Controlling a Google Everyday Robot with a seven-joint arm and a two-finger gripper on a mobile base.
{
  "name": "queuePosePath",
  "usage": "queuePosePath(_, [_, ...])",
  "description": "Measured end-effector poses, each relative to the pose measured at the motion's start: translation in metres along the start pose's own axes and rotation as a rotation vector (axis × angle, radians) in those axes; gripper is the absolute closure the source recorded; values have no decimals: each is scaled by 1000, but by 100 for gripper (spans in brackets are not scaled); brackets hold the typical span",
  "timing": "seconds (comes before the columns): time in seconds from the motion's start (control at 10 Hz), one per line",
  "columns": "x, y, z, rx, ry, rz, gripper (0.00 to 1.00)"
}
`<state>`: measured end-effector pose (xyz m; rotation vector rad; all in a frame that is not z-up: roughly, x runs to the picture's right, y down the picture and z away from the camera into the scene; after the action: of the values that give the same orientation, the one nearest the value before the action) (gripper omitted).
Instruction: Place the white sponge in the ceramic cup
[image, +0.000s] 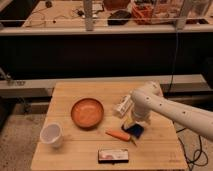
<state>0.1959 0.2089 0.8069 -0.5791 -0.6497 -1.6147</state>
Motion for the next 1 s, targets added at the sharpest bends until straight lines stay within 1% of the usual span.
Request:
queuePosePath(0.6, [7, 10, 16, -8, 10, -5, 20])
queuePosePath(0.8, [10, 14, 22, -2, 16, -6, 20])
queuePosePath(1.0, [8, 17, 25, -1, 20, -18, 20])
